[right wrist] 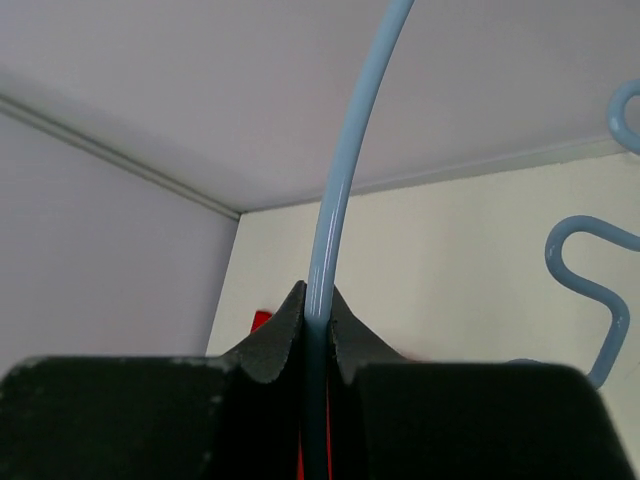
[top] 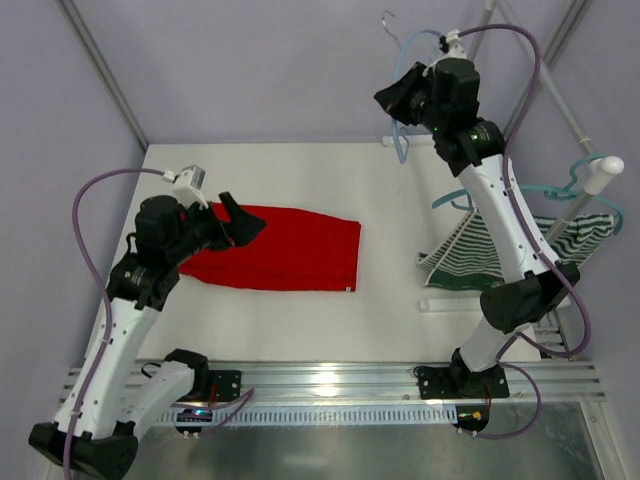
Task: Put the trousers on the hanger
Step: Grab a hanger with the right arm, then place trousers on hanger
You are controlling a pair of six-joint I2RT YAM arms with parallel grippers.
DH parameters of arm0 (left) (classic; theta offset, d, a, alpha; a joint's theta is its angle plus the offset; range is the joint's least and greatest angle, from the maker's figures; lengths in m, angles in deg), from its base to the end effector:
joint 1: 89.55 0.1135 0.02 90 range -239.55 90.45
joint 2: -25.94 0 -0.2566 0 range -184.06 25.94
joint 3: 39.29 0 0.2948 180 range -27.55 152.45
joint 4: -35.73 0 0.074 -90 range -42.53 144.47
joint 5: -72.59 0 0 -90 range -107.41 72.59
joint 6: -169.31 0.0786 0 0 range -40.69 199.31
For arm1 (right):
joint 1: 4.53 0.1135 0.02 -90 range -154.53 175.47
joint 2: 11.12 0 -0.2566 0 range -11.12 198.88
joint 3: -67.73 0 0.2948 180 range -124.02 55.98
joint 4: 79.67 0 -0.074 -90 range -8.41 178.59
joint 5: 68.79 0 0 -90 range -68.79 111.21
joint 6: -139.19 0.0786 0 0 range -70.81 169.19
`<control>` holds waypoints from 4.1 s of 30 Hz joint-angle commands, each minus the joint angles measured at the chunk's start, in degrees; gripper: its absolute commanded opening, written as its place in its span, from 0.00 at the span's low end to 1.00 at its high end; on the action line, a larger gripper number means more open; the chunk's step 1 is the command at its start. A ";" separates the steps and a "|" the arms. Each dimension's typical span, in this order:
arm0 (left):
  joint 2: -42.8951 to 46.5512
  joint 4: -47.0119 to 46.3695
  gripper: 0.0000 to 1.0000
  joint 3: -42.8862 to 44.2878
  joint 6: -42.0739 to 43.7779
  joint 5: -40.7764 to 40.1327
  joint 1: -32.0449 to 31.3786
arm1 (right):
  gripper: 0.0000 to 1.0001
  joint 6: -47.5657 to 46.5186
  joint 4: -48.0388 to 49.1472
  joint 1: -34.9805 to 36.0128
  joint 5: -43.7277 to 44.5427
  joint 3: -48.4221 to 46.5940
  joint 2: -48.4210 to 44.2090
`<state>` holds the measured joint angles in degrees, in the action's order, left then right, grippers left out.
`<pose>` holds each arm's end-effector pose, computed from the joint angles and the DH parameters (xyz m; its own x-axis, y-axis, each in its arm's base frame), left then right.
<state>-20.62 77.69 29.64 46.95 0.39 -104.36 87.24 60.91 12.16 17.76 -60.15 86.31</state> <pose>0.2417 -0.0888 0.3621 -0.5531 -0.3809 -0.7409 0.2673 0.7612 -0.5908 0.4373 0.1360 0.4936 -0.3294 0.5435 -0.7721 -0.1785 0.7671 0.6162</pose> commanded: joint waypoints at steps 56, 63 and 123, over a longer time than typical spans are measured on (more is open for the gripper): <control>-42.91 -18.26 0.11 12.25 -9.03 3.20 0.31 | 0.45 -5.07 36.66 30.33 2.20 60.25 -4.88; -42.82 -18.88 0.06 12.16 -12.02 3.29 -1.27 | 0.54 -13.25 24.53 36.65 18.71 47.87 -1.81; -55.56 -0.25 0.71 8.90 -3.41 -16.40 44.51 | 0.04 11.86 52.56 32.00 16.26 52.41 7.16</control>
<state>-75.94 78.04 40.05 44.88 -12.83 -59.99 92.00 105.54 43.85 31.03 -10.50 92.84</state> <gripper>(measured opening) 0.683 0.155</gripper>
